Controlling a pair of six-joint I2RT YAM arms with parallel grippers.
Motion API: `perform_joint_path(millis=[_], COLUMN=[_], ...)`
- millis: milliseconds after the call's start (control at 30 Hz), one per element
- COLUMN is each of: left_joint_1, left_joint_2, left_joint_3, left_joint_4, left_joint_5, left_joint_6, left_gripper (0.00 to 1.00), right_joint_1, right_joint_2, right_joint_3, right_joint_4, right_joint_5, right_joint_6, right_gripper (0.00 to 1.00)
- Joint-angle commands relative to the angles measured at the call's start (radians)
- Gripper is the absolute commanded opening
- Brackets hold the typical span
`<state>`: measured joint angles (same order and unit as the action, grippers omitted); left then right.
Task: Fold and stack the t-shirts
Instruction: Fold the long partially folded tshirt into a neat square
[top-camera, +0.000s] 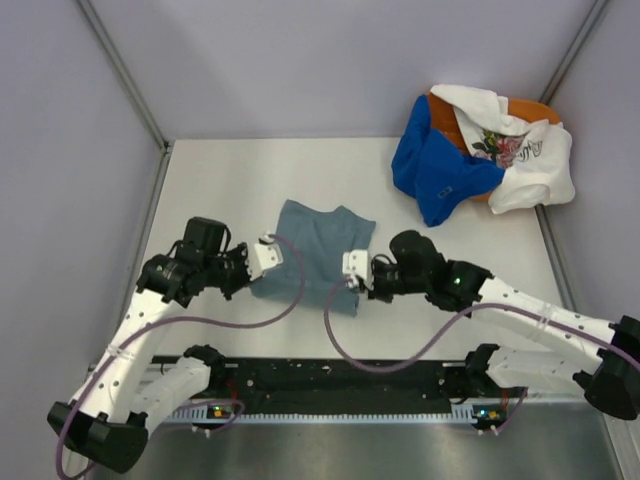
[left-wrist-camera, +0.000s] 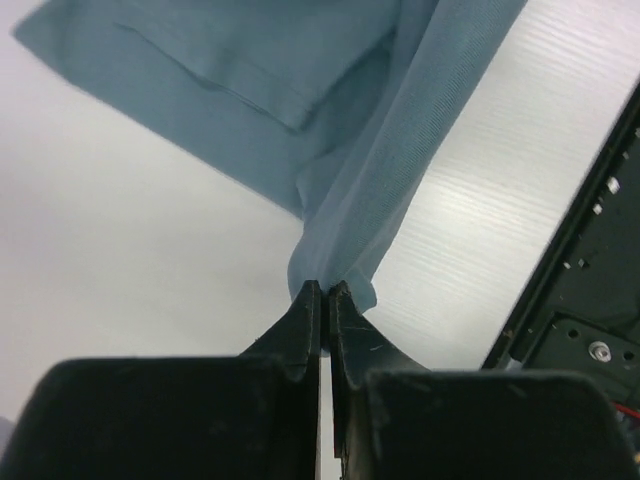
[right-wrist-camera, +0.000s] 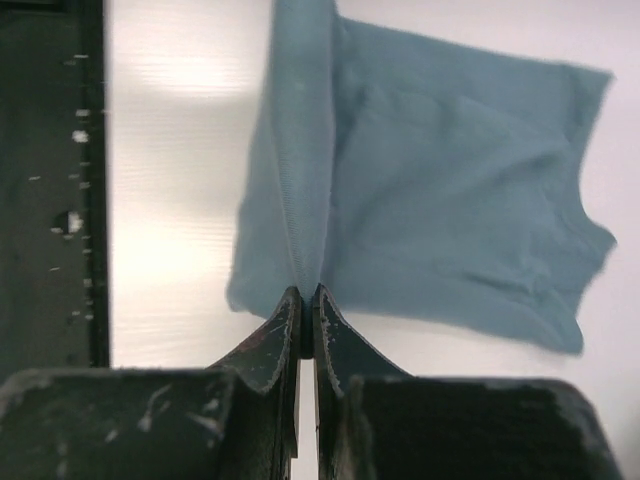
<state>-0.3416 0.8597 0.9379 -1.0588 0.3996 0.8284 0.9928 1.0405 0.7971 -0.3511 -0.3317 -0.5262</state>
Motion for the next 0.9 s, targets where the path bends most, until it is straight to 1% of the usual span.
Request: perform_joint_path(millis=[0, 133, 233, 333, 400, 500, 633, 733, 867], left_joint_1=[0.004, 0.004, 0.006, 0.019, 0.03, 0.033, 0.035, 0.035, 0.036], left_joint_2=[0.1, 0.258, 0.378, 0.528, 0.625, 0.752, 0.899, 1.005, 1.142], left_joint_3=[0.122, 0.202, 0.272, 0.384, 0.455, 0.53, 0.602, 0.677, 0.783], left_joint_4=[0.192, 0.344, 0.449, 0.502, 0.511, 0.516, 0.537, 0.549, 0.556], left_joint_5=[-0.088, -0.149, -0.209, -0.24, -0.232, -0.229, -0.232, -0.26, -0.34], left_joint_6=[-0.126, -0.141, -0.149, -0.184, -0.198, -0.203, -0.204, -0.216, -0.25], left_gripper=[0.0, 0.0, 0.0, 0.0, 0.0, 0.0, 0.0, 0.0, 0.0], right_joint_1=[-0.205, -0.344, -0.417, -0.494, -0.534, -0.569, -0.586, -0.603, -0.623], right_joint_2=[0.071, 0.183, 0.309, 0.426, 0.489, 0.568, 0.656, 0.722, 0.805], right_joint_3=[0.103, 0.174, 0.23, 0.289, 0.316, 0.358, 0.405, 0.438, 0.493], right_joint_4=[0.066, 0.13, 0.149, 0.168, 0.202, 0.248, 0.281, 0.296, 0.339], right_joint_5=[-0.079, -0.104, -0.092, -0.073, -0.063, -0.043, -0.021, 0.016, 0.049], right_joint_6=[0.069, 0.103, 0.123, 0.173, 0.213, 0.259, 0.275, 0.299, 0.333], right_gripper=[0.0, 0.0, 0.0, 0.0, 0.0, 0.0, 0.0, 0.0, 0.0])
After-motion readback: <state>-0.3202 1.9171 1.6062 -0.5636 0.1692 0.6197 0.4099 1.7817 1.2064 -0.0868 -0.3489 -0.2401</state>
